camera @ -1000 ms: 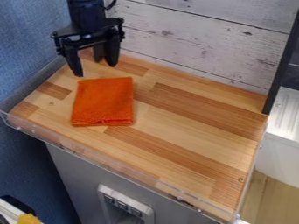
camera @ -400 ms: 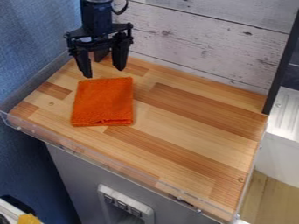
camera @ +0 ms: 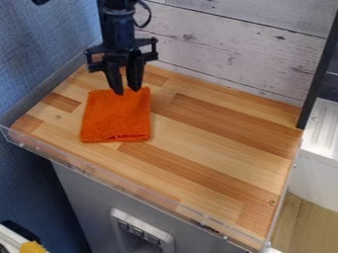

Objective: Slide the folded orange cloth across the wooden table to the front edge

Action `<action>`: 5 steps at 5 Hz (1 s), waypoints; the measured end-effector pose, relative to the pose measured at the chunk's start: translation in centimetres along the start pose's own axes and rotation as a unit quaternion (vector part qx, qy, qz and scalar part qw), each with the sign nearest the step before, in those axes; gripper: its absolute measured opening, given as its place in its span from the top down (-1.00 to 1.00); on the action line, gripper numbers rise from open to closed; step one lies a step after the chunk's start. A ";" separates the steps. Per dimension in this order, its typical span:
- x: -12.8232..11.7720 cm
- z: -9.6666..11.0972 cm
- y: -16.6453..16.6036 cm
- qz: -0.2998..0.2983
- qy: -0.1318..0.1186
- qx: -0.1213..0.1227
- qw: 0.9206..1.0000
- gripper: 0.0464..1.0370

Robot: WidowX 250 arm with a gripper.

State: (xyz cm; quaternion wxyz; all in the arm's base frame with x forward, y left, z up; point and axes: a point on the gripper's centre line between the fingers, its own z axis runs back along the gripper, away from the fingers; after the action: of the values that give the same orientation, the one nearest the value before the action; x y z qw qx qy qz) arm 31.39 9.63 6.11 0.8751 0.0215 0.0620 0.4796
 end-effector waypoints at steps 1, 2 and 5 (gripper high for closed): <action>0.9 -1.8 -0.4 -0.003 0.022 -0.015 1.000 0.78; 1.6 -3.2 -1.1 -0.011 0.037 -0.038 0.999 0.96; 1.6 -5.0 -1.4 -0.057 0.010 -0.140 0.988 0.98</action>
State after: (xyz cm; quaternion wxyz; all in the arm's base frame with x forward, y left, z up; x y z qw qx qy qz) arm 32.80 10.08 0.84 0.8945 -0.1094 0.0038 0.4334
